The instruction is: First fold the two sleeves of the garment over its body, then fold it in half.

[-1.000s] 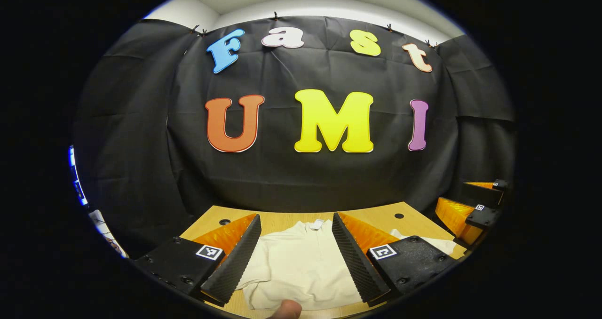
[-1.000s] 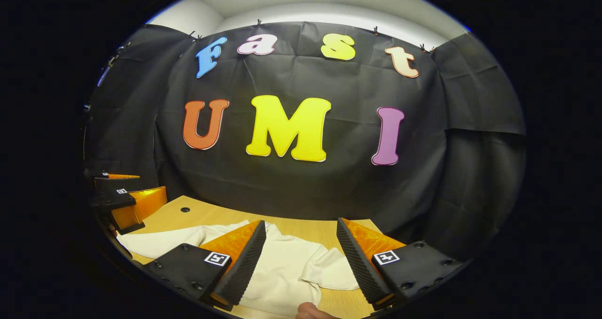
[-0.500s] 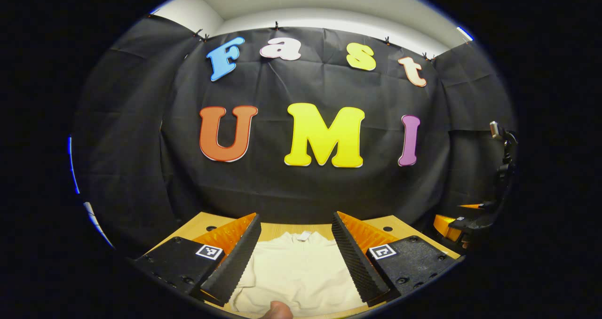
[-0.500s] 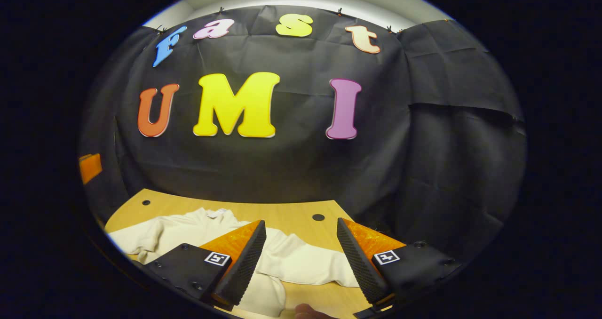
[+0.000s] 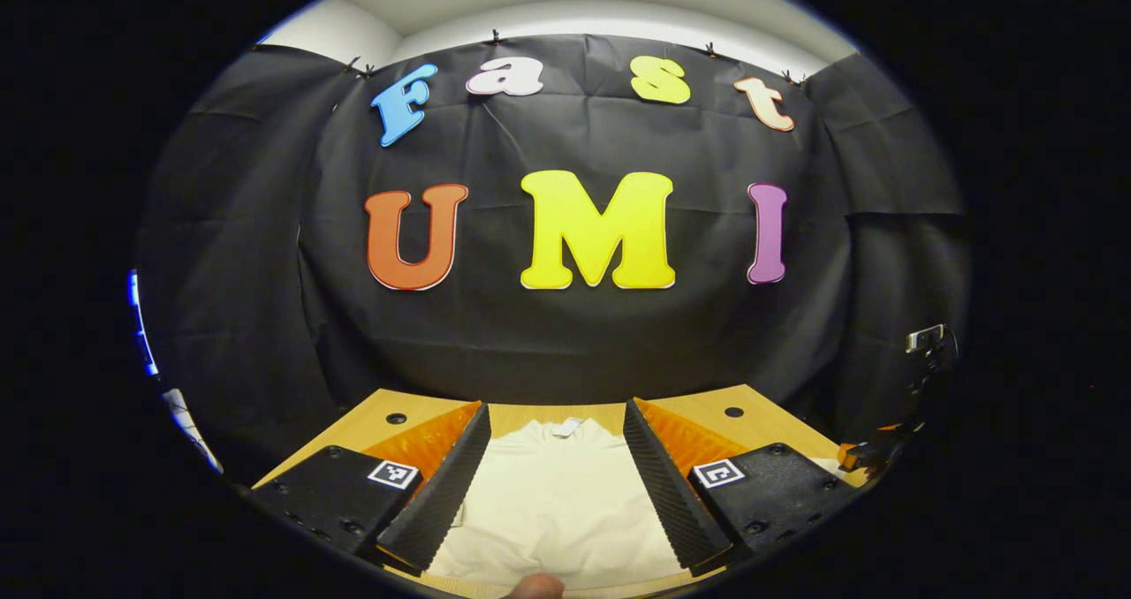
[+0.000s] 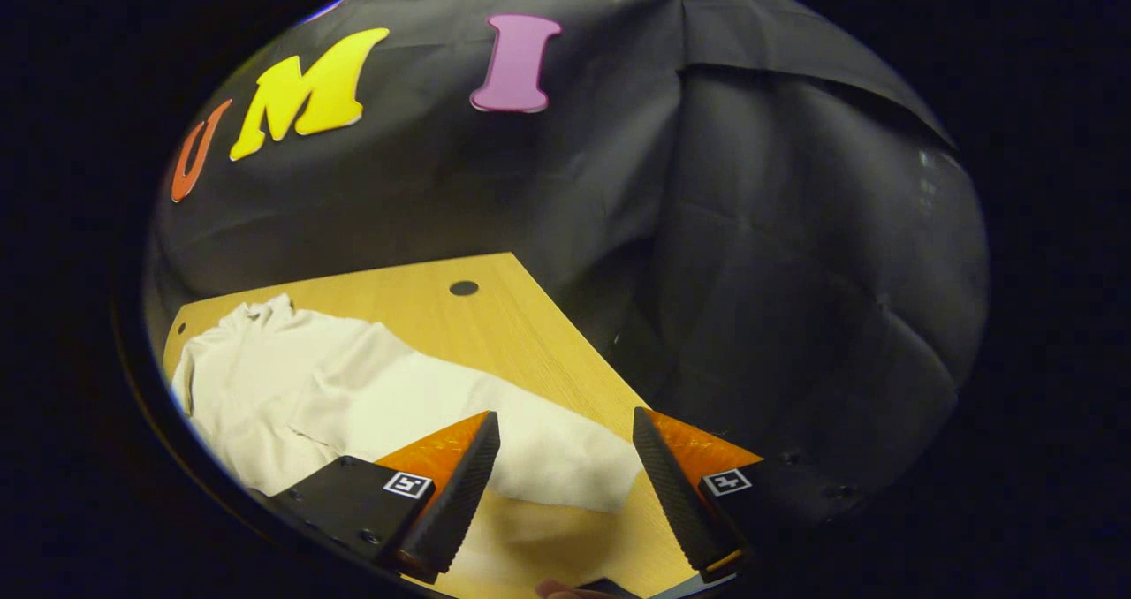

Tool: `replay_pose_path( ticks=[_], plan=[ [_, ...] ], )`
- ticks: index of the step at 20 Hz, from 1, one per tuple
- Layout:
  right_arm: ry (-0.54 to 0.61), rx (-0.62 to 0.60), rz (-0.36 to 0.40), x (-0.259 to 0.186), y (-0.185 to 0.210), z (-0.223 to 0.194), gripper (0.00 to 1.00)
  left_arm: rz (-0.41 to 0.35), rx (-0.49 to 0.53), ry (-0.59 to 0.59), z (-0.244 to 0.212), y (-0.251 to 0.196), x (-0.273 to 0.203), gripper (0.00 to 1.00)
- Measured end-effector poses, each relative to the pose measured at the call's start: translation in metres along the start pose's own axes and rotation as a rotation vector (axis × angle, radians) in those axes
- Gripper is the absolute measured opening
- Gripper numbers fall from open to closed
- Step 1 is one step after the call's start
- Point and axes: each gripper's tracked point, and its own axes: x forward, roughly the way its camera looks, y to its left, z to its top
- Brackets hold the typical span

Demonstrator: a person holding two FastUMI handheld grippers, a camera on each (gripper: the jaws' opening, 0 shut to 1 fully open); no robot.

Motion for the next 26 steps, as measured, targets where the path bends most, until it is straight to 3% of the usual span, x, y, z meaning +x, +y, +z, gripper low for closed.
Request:
replay_pose_path(
  ticks=[4, 6, 12, 17, 18, 19, 21, 23, 26],
  plan=[
    [0.126, 0.016, -0.056, 0.055, -0.031, -0.037, 0.95, 0.037, 0.046, 0.015, -0.002, -0.009, -0.002, 0.97],
    [0.187, 0.062, -0.043, 0.070, -0.033, -0.046, 0.94, 0.059, 0.067, 0.020, 0.000, -0.010, -0.004, 0.98],
    [0.324, 0.174, 0.002, 0.072, -0.027, -0.067, 0.95, 0.118, 0.074, 0.011, 0.010, -0.012, -0.008, 0.99],
    [0.372, 0.207, -0.003, 0.073, -0.021, -0.068, 0.86, 0.116, 0.105, -0.006, 0.015, -0.016, -0.016, 0.99],
    [0.376, 0.202, -0.013, 0.073, -0.022, -0.067, 0.83, 0.104, 0.111, -0.010, 0.016, -0.017, -0.015, 0.99],
    [0.380, 0.211, -0.020, 0.076, -0.023, -0.067, 0.64, 0.095, 0.117, -0.011, 0.014, -0.016, -0.016, 0.99],
    [0.385, 0.216, -0.032, 0.079, -0.021, -0.069, 0.37, 0.078, 0.118, -0.002, 0.010, -0.014, -0.015, 1.00],
    [0.383, 0.166, -0.048, 0.078, -0.023, -0.067, 0.17, 0.063, 0.120, -0.006, 0.010, -0.011, -0.014, 1.00],
    [0.383, 0.155, 0.009, 0.077, -0.011, -0.064, 0.12, 0.049, 0.121, 0.007, 0.005, 0.006, -0.008, 1.00]
  ],
)
